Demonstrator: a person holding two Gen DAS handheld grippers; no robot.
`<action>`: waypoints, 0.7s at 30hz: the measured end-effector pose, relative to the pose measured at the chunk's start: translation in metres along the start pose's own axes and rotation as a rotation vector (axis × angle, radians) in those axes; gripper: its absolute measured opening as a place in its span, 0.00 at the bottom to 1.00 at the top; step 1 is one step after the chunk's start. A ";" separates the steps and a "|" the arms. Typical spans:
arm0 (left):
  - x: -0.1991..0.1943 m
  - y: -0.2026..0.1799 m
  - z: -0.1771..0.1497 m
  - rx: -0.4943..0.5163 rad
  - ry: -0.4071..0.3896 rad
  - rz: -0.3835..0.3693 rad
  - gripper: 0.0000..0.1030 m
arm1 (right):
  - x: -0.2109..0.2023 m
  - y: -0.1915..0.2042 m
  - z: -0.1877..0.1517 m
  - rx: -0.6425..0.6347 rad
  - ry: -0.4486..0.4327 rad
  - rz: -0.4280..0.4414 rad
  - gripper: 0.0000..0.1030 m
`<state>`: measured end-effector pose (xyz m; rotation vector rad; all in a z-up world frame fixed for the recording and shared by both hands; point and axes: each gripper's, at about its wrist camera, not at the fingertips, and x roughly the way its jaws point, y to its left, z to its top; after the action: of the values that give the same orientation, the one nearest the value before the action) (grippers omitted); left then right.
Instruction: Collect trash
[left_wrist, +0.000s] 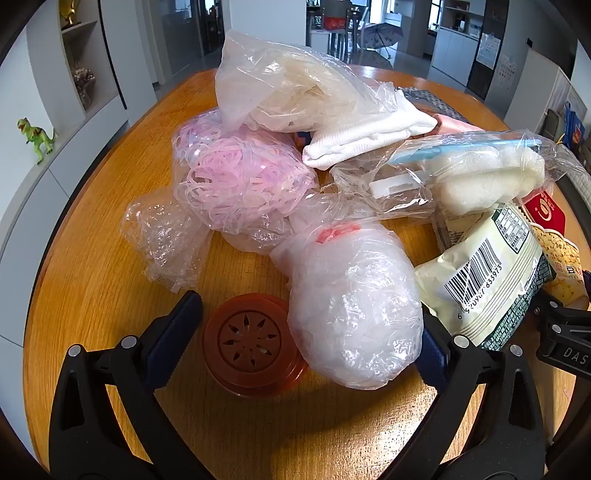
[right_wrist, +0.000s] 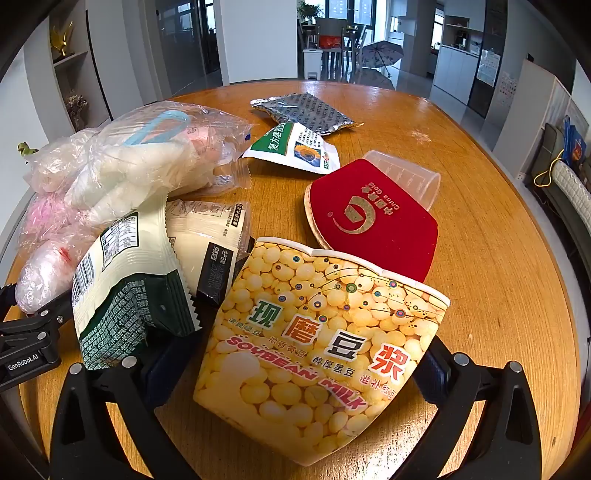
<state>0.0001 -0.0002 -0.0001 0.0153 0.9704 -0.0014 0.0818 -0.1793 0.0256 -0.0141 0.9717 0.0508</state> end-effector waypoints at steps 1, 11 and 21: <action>0.000 0.000 0.000 -0.001 -0.001 -0.001 0.94 | 0.000 0.000 0.000 -0.002 -0.002 -0.003 0.98; 0.000 0.000 0.000 -0.003 -0.002 -0.005 0.94 | 0.000 0.000 0.000 -0.005 -0.003 -0.006 0.98; 0.000 0.000 0.000 -0.004 -0.003 -0.006 0.94 | 0.000 0.000 0.000 -0.005 -0.003 -0.006 0.98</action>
<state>0.0000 0.0001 0.0000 0.0086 0.9675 -0.0048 0.0817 -0.1789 0.0257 -0.0214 0.9683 0.0472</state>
